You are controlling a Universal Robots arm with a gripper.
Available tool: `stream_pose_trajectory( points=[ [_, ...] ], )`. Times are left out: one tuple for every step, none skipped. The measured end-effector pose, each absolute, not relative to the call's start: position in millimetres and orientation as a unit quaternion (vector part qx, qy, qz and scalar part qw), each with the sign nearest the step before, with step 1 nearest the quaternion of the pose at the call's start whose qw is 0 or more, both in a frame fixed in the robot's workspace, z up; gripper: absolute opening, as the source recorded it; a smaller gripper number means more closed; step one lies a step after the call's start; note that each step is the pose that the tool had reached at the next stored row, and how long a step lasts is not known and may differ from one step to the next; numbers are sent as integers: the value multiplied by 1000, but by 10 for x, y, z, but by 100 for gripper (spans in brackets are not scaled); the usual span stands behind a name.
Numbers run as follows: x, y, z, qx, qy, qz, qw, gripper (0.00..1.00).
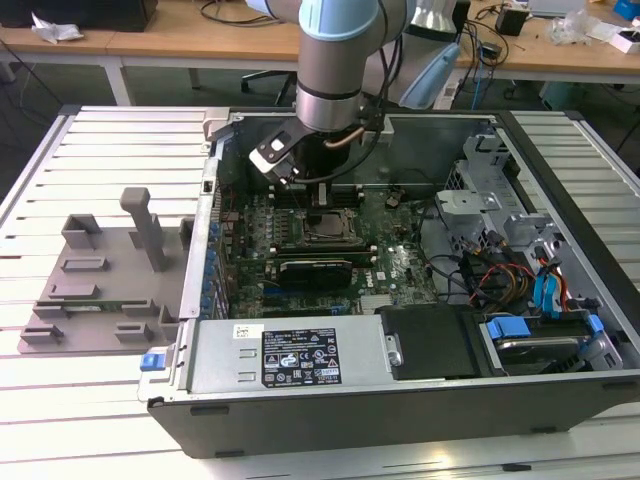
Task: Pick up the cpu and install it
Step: 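Close the cpu cover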
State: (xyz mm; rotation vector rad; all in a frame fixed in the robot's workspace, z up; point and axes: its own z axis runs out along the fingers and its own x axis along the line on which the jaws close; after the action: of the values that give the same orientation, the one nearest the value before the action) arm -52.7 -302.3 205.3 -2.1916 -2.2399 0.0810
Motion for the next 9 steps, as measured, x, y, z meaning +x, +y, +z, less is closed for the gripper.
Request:
stream_pose_trajectory(
  points=[
    [-527, -3023, 2049, -699, -714, 26, 3, 11],
    [-527, -3024, 2045, -699, -715, 26, 3, 11],
    [-528, -3024, 2044, -699, -714, 26, 3, 11],
    [-528, -3024, 2043, -699, -714, 26, 3, 11],
    [-513, -3023, 2041, -699, -714, 26, 3, 11],
    [-496, -3024, 2043, -699, -714, 26, 3, 11],
    [-476, -3023, 2045, -699, -714, 26, 3, 11],
    [-435, -3022, 2059, -699, -714, 26, 3, 11],
    [-410, -3023, 2098, -699, -715, 26, 3, 11]
  ],
)
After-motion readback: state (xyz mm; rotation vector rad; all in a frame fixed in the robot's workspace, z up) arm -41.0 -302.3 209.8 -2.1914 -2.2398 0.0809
